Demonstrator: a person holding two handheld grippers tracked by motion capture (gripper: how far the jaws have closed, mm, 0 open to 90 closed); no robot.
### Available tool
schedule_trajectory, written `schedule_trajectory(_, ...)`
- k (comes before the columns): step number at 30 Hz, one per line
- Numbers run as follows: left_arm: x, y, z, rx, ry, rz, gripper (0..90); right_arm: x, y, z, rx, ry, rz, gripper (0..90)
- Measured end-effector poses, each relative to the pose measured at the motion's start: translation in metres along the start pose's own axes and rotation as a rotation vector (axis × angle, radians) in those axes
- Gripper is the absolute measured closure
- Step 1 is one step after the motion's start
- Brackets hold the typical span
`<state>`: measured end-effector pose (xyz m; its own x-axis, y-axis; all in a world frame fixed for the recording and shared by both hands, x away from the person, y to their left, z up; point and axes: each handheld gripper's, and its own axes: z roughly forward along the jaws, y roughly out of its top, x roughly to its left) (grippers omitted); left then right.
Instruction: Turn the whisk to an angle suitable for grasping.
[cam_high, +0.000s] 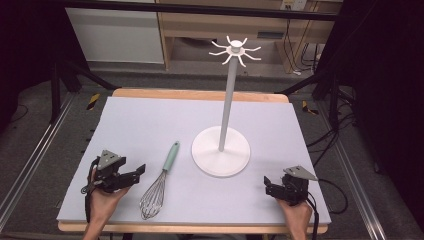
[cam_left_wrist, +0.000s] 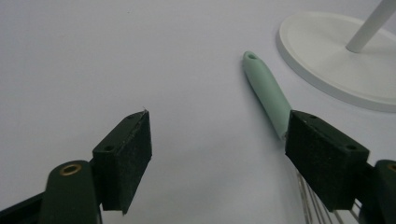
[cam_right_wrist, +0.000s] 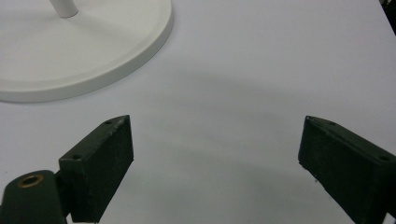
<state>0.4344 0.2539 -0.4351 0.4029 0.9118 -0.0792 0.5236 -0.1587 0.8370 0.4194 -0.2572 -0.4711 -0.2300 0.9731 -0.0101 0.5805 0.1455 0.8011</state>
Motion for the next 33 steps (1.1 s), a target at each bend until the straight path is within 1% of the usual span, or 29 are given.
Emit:
schedule_trajectory(1, -0.003, 0.002, 0.000, 0.005, -0.018, 0.006, 22.4, 0.000, 0.000, 0.000, 0.001, -0.001, 0.000, 10.7)
schedule_trajectory(2, -0.006, 0.004, 0.001, 0.004, -0.027, 0.006, 22.6, 0.000, 0.000, 0.000, 0.001, -0.002, 0.001, 10.7)
schedule_trajectory(5, -0.014, 0.007, 0.002, 0.010, -0.037, 0.023, 22.8, 0.001, -0.001, 0.000, 0.007, 0.000, -0.003, 10.7)
schedule_trajectory(6, -0.014, 0.007, 0.002, 0.010, -0.037, 0.023, 22.9, 0.001, -0.001, 0.000, 0.007, 0.000, -0.003, 10.7)
schedule_trajectory(7, -0.019, 0.010, 0.003, 0.015, -0.044, 0.033, 22.9, 0.003, -0.001, 0.000, 0.010, 0.004, -0.008, 10.7)
schedule_trajectory(8, -0.021, 0.011, 0.003, 0.017, -0.046, 0.043, 22.9, 0.004, -0.001, 0.001, 0.009, 0.002, -0.010, 10.7)
schedule_trajectory(9, -0.021, 0.011, 0.003, 0.017, -0.046, 0.043, 22.9, 0.004, -0.001, 0.001, 0.012, 0.005, -0.012, 10.7)
schedule_trajectory(10, -0.024, 0.014, 0.003, 0.016, -0.052, 0.050, 22.9, 0.005, -0.001, 0.001, 0.018, 0.004, -0.012, 10.7)
schedule_trajectory(11, -0.025, 0.016, 0.003, 0.020, -0.051, 0.062, 23.0, 0.005, -0.001, 0.001, 0.016, 0.000, -0.022, 10.7)
schedule_trajectory(12, -0.026, 0.016, 0.003, 0.016, -0.054, 0.056, 23.0, 0.005, -0.001, 0.002, 0.017, -0.001, -0.025, 10.7)
schedule_trajectory(13, -0.026, 0.018, 0.002, 0.019, -0.058, 0.063, 22.9, 0.006, -0.001, 0.002, 0.022, 0.001, -0.026, 10.7)
schedule_trajectory(17, -0.027, 0.023, 0.003, 0.011, -0.063, 0.050, 22.9, 0.006, -0.001, 0.002, 0.022, -0.001, -0.029, 10.7)
schedule_trajectory(18, -0.027, 0.025, 0.003, 0.010, -0.064, 0.047, 23.0, 0.006, -0.001, 0.002, 0.022, 0.000, -0.023, 10.7)
schedule_trajectory(26, -0.031, 0.041, 0.010, 0.027, -0.073, 0.063, 23.0, 0.003, -0.001, -0.001, 0.013, -0.008, -0.020, 10.7)
schedule_trajectory(29, -0.034, 0.044, 0.013, 0.030, -0.077, 0.068, 23.0, 0.004, -0.001, -0.001, 0.017, -0.008, -0.020, 10.7)
schedule_trajectory(33, -0.037, 0.048, 0.018, 0.047, -0.090, 0.072, 23.3, 0.004, -0.001, -0.001, 0.016, -0.006, -0.023, 10.7)
